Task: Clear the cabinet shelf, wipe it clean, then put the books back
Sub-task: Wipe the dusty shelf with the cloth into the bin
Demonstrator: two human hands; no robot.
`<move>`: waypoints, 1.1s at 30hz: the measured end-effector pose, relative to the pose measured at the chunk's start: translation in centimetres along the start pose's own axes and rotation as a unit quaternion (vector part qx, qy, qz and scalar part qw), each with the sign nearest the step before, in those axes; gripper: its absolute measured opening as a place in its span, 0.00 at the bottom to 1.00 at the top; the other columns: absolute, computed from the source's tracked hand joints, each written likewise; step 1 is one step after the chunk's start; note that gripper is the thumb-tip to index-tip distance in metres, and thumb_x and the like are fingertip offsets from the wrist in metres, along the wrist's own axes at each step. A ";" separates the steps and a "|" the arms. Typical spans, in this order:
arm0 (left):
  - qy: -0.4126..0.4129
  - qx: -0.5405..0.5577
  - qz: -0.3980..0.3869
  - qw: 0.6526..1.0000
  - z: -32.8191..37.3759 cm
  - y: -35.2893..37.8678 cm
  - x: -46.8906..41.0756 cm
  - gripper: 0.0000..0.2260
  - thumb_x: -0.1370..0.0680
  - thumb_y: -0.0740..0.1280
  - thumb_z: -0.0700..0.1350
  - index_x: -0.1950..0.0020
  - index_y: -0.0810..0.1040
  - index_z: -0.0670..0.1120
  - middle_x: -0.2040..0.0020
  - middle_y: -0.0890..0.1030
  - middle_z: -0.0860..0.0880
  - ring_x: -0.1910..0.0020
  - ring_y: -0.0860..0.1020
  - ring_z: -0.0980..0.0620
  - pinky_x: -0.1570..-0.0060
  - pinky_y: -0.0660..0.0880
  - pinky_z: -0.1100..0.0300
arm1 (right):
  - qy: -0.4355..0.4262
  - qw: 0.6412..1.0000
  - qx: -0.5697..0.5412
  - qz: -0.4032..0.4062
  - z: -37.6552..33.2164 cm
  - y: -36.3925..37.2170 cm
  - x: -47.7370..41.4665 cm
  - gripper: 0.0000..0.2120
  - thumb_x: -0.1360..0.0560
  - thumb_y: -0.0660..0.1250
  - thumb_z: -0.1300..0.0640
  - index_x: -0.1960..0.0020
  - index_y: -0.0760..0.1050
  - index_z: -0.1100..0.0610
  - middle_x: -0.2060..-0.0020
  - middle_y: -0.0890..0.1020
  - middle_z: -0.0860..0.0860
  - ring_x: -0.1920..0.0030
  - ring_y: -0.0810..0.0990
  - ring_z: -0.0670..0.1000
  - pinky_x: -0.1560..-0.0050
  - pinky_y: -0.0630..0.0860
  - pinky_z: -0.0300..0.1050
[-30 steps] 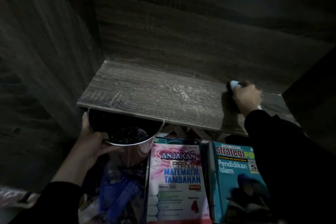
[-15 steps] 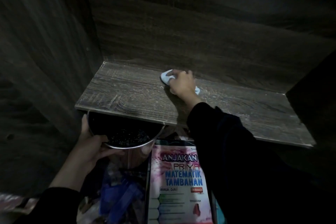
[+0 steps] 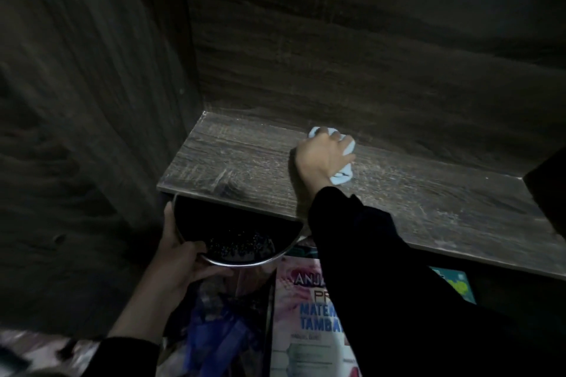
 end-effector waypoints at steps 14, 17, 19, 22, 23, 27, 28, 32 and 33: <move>-0.019 0.035 -0.004 0.999 -0.3 -0.9 -0.2 0.46 0.27 0.58 0.23 0.27 0.54 0.69 0.34 0.73 0.53 0.51 0.80 0.42 0.73 0.79 0.48 | -0.234 0.964 -0.107 -0.060 -14.6 5.8 4.0 0.16 0.24 0.60 0.56 0.36 0.73 0.50 0.38 0.76 0.50 0.34 0.62 0.54 0.40 0.57 0.51; -0.025 0.025 0.002 0.999 -0.3 -0.8 -0.3 0.45 0.27 0.57 0.23 0.27 0.54 0.69 0.34 0.73 0.54 0.48 0.79 0.42 0.73 0.79 0.48 | -0.283 0.944 -0.115 -0.128 -16.9 7.1 3.5 0.16 0.25 0.62 0.57 0.38 0.68 0.52 0.43 0.76 0.53 0.35 0.63 0.54 0.42 0.57 0.50; -0.031 0.020 0.006 0.999 -0.3 -0.8 -0.3 0.45 0.26 0.56 0.23 0.27 0.54 0.69 0.35 0.72 0.54 0.48 0.79 0.41 0.75 0.78 0.50 | -0.306 0.933 -0.100 -0.160 -17.9 7.8 3.2 0.16 0.27 0.62 0.57 0.41 0.65 0.51 0.44 0.75 0.55 0.36 0.63 0.55 0.44 0.57 0.51; -0.035 0.010 0.014 0.999 -0.5 -0.9 -0.5 0.45 0.26 0.57 0.23 0.27 0.53 0.70 0.31 0.70 0.54 0.45 0.78 0.39 0.74 0.79 0.50 | -0.332 0.917 -0.072 -0.210 -18.5 7.7 2.7 0.13 0.28 0.64 0.57 0.45 0.65 0.50 0.48 0.74 0.54 0.45 0.68 0.55 0.48 0.59 0.48; -0.036 0.009 0.015 0.999 -0.6 -0.9 -0.6 0.45 0.26 0.57 0.24 0.28 0.53 0.70 0.30 0.70 0.54 0.44 0.78 0.38 0.73 0.79 0.50 | -0.330 0.905 -0.095 -0.251 -18.5 7.4 2.5 0.12 0.29 0.64 0.60 0.47 0.68 0.51 0.52 0.74 0.53 0.51 0.70 0.54 0.49 0.63 0.47; -0.034 0.015 0.010 0.999 -0.4 -0.8 -0.6 0.45 0.26 0.56 0.23 0.28 0.54 0.71 0.30 0.69 0.55 0.45 0.78 0.38 0.72 0.80 0.46 | -0.275 0.861 -0.320 -0.282 -18.4 4.5 1.4 0.11 0.31 0.62 0.67 0.54 0.74 0.53 0.61 0.78 0.50 0.62 0.76 0.50 0.66 0.73 0.41; -0.031 0.017 0.005 0.999 -0.3 -0.7 -0.6 0.45 0.26 0.56 0.23 0.28 0.54 0.70 0.30 0.70 0.55 0.46 0.78 0.39 0.72 0.80 0.47 | -0.269 0.867 -0.351 -0.229 -18.2 4.1 1.0 0.11 0.30 0.63 0.66 0.51 0.75 0.54 0.60 0.78 0.50 0.60 0.77 0.51 0.63 0.73 0.42; -0.031 0.020 0.002 0.999 -0.2 -0.3 -0.4 0.45 0.27 0.58 0.23 0.28 0.55 0.70 0.33 0.72 0.56 0.48 0.79 0.42 0.71 0.80 0.47 | -0.295 0.903 -0.284 -0.132 -17.8 6.0 2.1 0.15 0.25 0.60 0.64 0.39 0.71 0.59 0.50 0.78 0.61 0.48 0.75 0.58 0.53 0.67 0.44; -0.031 0.020 0.004 0.999 -0.2 -0.4 -0.4 0.45 0.27 0.58 0.23 0.28 0.55 0.70 0.34 0.72 0.56 0.49 0.80 0.43 0.70 0.80 0.45 | -0.298 0.914 -0.243 -0.130 -17.9 6.8 2.4 0.15 0.25 0.59 0.64 0.38 0.69 0.59 0.48 0.77 0.62 0.44 0.73 0.60 0.49 0.66 0.47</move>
Point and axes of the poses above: each hand's wrist, its own x-axis away from the middle knuckle, its own y-axis out of the palm, z = x × y, the point moved 8 cm from there along -x, towards the middle knuckle
